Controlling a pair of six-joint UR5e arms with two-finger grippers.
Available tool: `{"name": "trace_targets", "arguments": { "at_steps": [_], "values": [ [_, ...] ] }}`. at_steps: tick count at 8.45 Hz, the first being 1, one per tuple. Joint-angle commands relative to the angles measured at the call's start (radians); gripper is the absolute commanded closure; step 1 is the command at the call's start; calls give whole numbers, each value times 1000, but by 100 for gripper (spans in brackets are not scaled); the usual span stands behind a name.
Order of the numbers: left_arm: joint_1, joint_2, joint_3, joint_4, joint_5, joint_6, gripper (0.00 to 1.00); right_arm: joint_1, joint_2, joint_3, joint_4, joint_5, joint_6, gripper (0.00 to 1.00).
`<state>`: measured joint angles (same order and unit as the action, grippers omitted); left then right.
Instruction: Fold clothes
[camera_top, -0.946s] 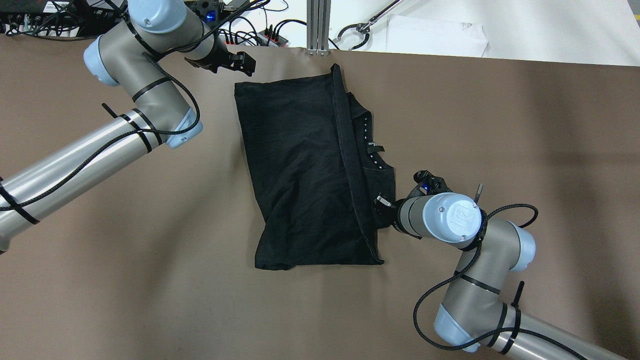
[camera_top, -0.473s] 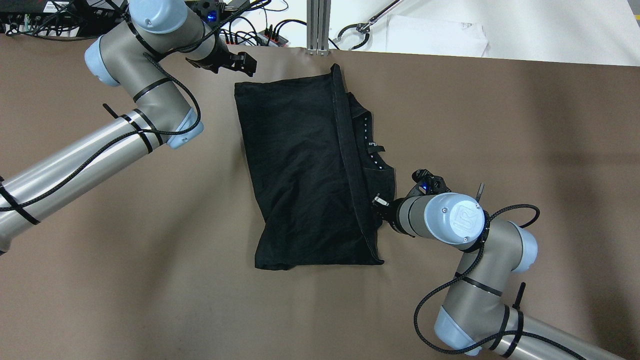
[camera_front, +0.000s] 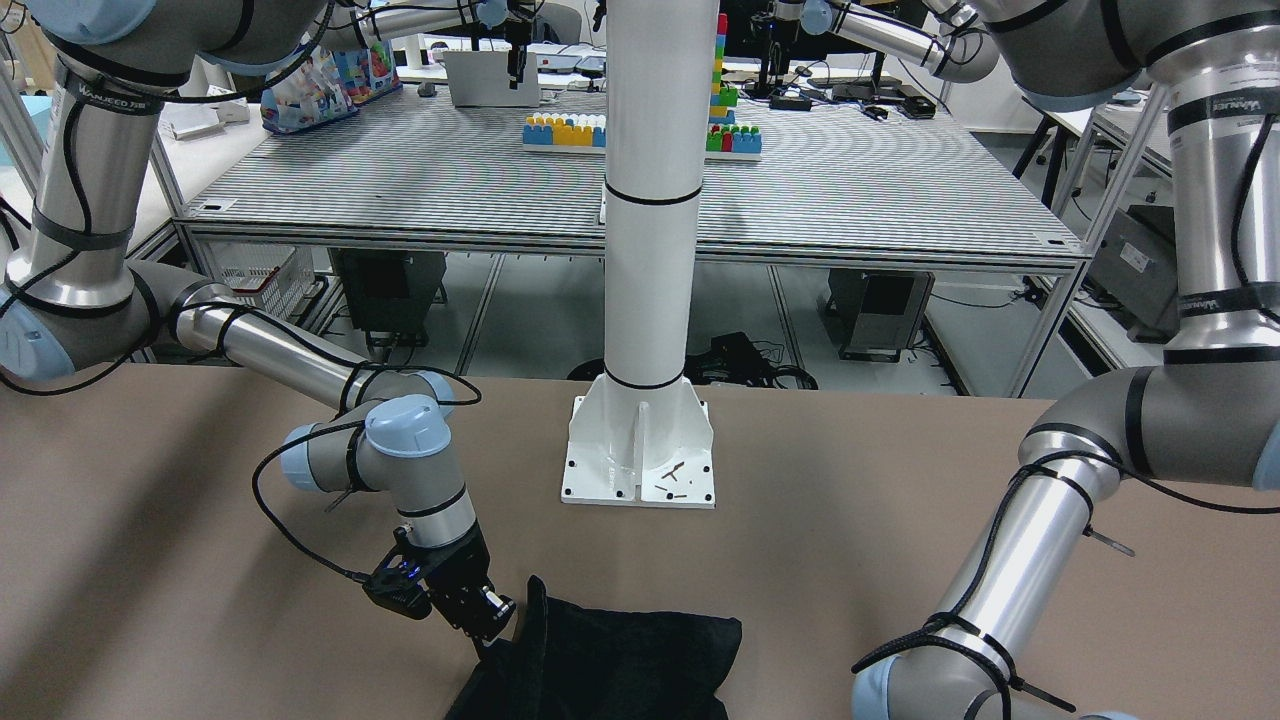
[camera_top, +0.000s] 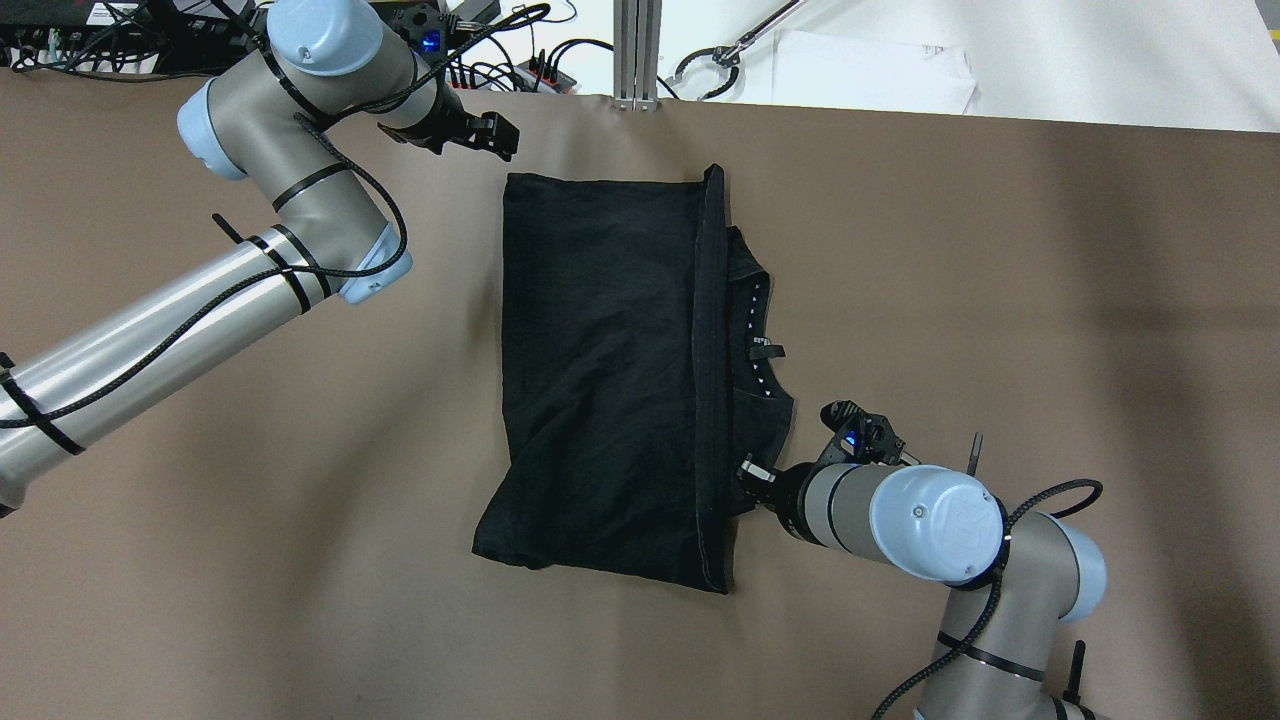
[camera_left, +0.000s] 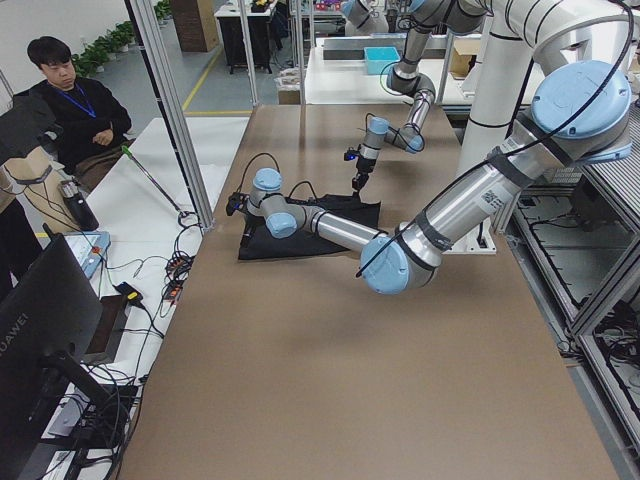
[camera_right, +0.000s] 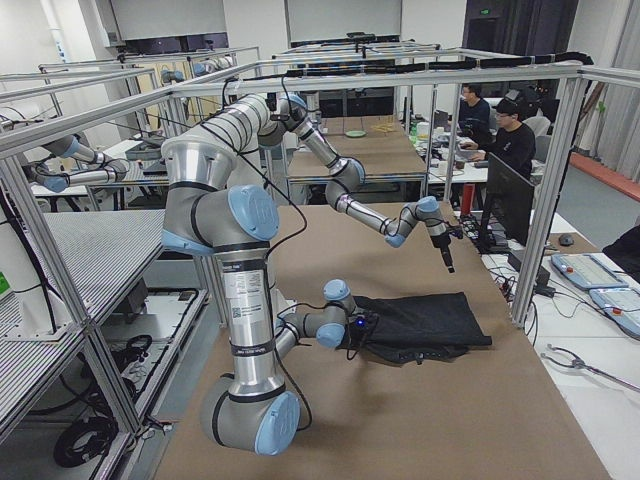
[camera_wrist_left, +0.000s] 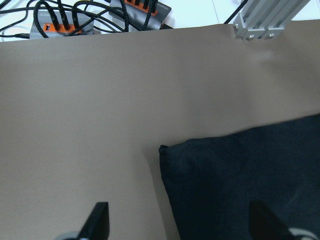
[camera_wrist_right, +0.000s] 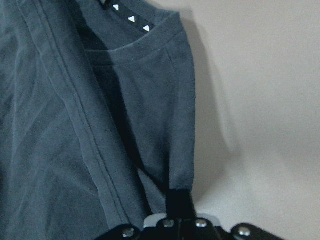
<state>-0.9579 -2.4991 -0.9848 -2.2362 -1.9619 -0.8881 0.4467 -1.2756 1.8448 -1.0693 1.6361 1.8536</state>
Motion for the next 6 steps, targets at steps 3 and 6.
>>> {"name": "trace_targets", "arguments": {
  "at_steps": [3, 6],
  "values": [
    [2, 14, -32, 0, -2, 2, 0, -2, -44, 82, -37, -24, -123, 6],
    [22, 83, -92, -3, -2, 3, 0, 13, 42, 76, -280, -27, -389, 5]
  ]
}}
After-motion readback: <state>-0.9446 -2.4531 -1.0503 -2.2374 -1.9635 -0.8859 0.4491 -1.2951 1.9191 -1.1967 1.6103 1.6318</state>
